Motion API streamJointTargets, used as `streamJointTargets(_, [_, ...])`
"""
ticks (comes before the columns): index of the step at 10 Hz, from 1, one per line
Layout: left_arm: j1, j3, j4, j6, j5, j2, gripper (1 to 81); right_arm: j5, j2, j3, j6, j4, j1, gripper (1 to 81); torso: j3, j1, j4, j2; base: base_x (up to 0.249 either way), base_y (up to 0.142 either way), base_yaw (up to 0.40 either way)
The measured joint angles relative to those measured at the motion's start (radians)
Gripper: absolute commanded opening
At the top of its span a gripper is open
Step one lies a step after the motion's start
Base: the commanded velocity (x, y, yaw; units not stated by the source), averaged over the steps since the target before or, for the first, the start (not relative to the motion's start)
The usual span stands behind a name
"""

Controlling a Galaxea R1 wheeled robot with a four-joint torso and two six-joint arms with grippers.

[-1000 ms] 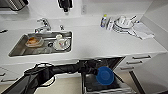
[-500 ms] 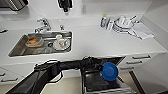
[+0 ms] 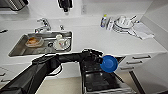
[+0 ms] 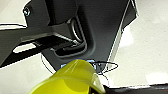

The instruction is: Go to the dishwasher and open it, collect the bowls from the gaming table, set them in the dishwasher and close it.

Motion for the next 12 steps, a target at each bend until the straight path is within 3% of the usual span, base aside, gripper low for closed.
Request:
streamJointTargets(8, [-0.014,0.024,-0.058,0.001,0.003,-0.035,81.1,0.000,0.011,-0.001,0.000,0.000,0.001,1.0,0.000,0.000,0.000,0.000,0.000,0.000,0.000])
streamJointTargets(10, [-0.008,0.129,-0.068,0.001,0.020,-0.071,81.1,0.000,0.010,-0.001,0.000,0.000,0.006,1.0,0.000,0.000,0.000,0.000,0.000,0.000,0.000])
streamJointTargets(12, [0.038,0.311,-0.070,0.001,0.051,-0.134,81.1,0.024,-0.011,0.011,0.000,0.000,0.014,1.0,0.000,0.000,0.000,0.000,0.000,0.000,0.000])
